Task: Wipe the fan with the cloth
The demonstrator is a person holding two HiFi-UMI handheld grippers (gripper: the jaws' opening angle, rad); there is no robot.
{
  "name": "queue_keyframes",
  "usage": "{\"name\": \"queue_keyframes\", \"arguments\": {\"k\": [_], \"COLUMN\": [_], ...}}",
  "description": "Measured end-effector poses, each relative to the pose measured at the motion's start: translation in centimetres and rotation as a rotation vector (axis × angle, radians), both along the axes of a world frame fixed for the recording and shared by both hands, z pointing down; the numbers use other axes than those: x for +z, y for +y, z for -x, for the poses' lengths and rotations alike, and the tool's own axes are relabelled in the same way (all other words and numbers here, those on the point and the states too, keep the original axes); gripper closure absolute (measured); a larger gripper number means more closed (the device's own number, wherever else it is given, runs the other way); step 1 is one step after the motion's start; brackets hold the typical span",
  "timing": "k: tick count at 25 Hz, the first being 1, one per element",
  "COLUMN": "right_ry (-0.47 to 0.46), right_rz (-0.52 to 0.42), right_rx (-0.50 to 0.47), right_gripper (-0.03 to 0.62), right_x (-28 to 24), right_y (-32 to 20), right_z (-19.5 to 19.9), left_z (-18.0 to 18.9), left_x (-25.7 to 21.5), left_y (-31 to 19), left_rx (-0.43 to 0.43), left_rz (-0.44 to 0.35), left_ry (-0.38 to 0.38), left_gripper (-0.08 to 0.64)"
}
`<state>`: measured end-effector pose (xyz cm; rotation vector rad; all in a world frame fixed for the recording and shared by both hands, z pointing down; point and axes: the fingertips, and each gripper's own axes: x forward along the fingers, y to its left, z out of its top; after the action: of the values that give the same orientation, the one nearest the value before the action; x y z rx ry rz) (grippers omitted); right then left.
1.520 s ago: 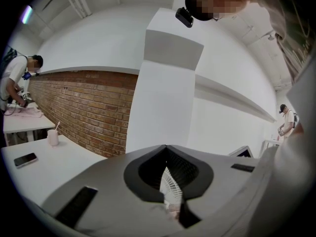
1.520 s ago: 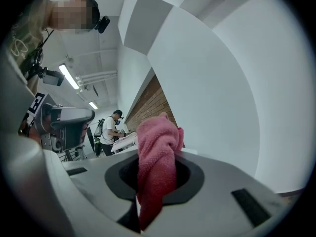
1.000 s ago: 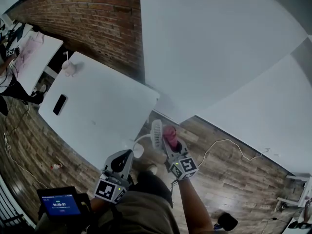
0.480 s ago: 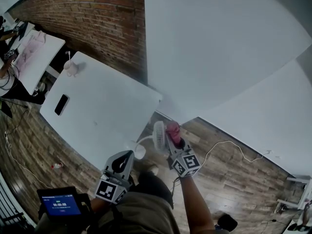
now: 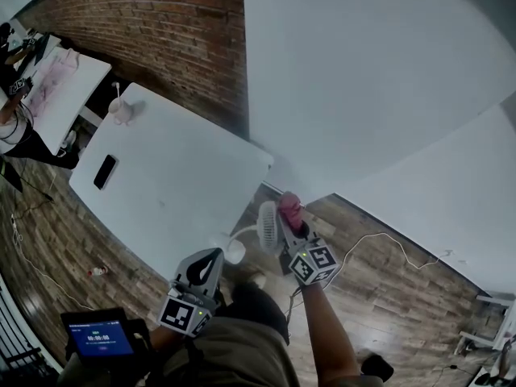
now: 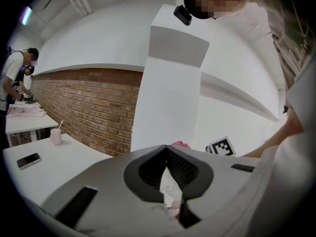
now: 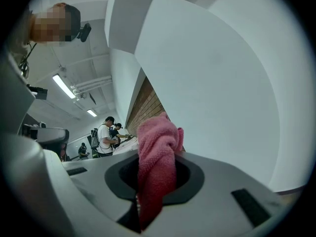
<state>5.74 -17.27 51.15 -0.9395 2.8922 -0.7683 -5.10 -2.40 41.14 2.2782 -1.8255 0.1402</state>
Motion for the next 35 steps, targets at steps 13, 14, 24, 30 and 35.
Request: {"name": "queue_keyframes", "arguments": {"k": [13, 14, 24, 30, 35], "right_ry": [-0.012, -0.007, 0.089, 0.244, 0.358], "right_rz": [0.05, 0.051, 0.054, -0.01, -0.086], "right_rx": [0.001, -0.001, -0.009, -0.061, -0.106], "right_gripper": [0.502, 0.502, 0.502, 0.502, 0.502], "right_x": [1.7, 1.8, 4.3, 6.4, 7.6], "right_y": [-1.9, -1.9, -2.4, -1.9, -0.9], "right_z": [0.5, 0.5, 0.3, 0.4, 0.2], "left_z": [1.1, 1.3, 1.6, 1.8, 1.9], "left_x": [0.2, 0.2, 0.5, 0.7, 0.9], "left_y": [-0.5, -0.6, -0.7, -0.6, -0.5], "left_rx": [-0.009, -0.01, -0.014, -0.022, -0.026], "left_rz": [0.005, 0.007, 0.016, 0.013, 0.027], "left_ry": [-0.008, -0.008, -0.011, -0.009, -0.002], "left_gripper": [0.54, 0.539, 0.539, 0.539, 0.54]}}
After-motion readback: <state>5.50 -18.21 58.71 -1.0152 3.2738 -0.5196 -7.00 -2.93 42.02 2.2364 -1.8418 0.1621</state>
